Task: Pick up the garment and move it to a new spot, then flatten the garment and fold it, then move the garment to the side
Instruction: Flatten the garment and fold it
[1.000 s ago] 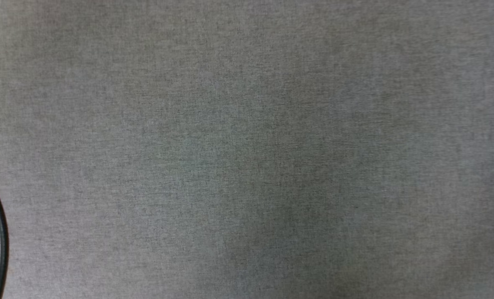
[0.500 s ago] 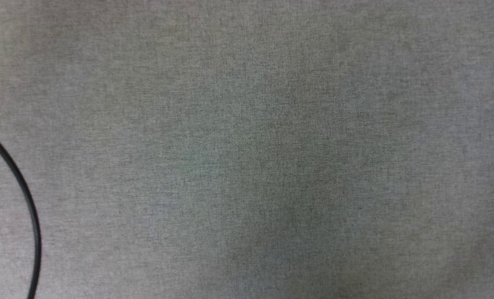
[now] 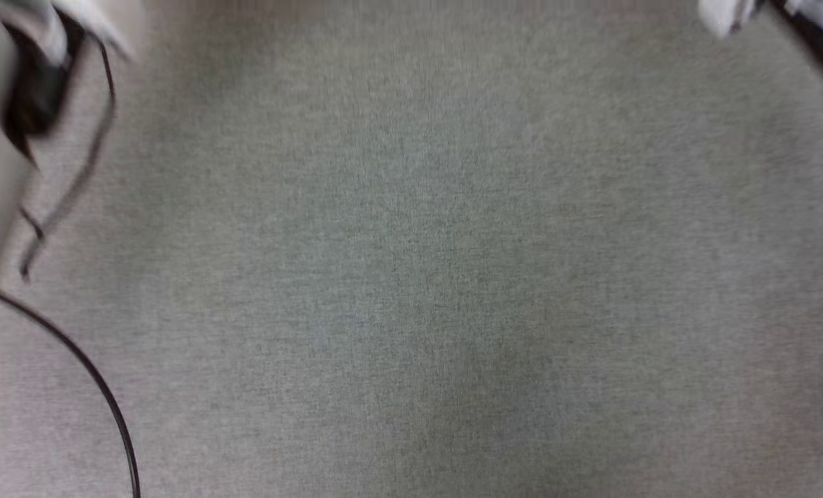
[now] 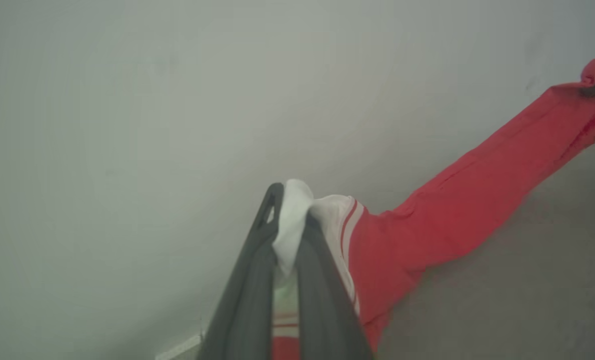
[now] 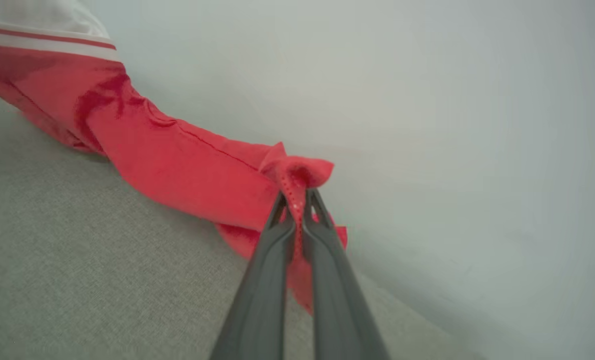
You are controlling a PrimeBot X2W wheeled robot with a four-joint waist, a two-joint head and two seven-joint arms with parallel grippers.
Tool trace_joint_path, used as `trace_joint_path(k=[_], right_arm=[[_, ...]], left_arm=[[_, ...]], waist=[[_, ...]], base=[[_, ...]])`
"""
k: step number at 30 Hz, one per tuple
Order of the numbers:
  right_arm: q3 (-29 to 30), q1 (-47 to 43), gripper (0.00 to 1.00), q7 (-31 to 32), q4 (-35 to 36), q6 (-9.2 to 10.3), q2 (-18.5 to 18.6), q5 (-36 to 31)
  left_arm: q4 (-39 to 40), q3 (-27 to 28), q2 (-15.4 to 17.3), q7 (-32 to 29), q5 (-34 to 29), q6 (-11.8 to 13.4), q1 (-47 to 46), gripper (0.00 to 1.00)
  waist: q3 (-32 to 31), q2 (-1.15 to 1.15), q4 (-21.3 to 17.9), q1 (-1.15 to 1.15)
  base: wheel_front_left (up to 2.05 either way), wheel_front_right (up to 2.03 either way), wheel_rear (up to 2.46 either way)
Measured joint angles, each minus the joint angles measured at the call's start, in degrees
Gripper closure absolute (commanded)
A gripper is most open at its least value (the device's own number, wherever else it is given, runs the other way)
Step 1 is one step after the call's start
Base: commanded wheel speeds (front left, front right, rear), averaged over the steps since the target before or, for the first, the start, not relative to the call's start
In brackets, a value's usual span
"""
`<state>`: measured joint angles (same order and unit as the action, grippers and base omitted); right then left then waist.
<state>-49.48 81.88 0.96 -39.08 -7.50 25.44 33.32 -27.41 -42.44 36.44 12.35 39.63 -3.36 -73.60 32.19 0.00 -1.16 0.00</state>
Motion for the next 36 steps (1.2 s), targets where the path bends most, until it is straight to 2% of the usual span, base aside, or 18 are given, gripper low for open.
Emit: trace_joint_path(k=[2, 6, 17, 25, 36], right_arm=[[-1.33, -3.74, 1.0, -0.51, 0.44, 0.0, 0.62, 1.38], [-4.11, -11.29, 1.0, -1.74, 1.63, 0.0, 2.44, 4.59], [-7.83, -30.52, 1.0, -4.92, 6.09, 0.0, 9.55, 13.73], [-7.44, -44.54, 1.0, -6.55, 11.39, 0.0, 15.08, 16.68], [-2.81, -62.58, 1.0, -5.87, 19.53, 0.0, 19.92, 17.55]], left_arm=[[2.14, -0.67, 0.41, 0.27, 1.04, 1.16, 5.53, 1.0], [8.12, -2.13, 1.41, 0.87, 2.19, 5.17, 17.31, 1.0], [22.65, -6.25, 6.58, 1.03, 7.54, 14.0, 45.41, 1.0], [28.69, -8.4, 9.28, 1.69, 10.51, 17.96, 59.4, 1.0], [33.9, -9.39, 12.09, 2.21, 14.54, 22.62, 73.22, 1.0]], waist=[[-1.81, 0.0, -0.06, 0.0], [-5.64, 0.0, -0.07, 0.0], [-16.34, 0.0, 0.5, -0.01], [-23.04, 0.0, 0.78, -0.02], [-28.9, 0.0, 0.08, -0.02]], base=[[0.0, 0.0, 0.0], [0.0, 0.0, 0.0], [0.0, 0.0, 0.0], [0.0, 0.0, 0.0], [0.0, 0.0, 0.0]])
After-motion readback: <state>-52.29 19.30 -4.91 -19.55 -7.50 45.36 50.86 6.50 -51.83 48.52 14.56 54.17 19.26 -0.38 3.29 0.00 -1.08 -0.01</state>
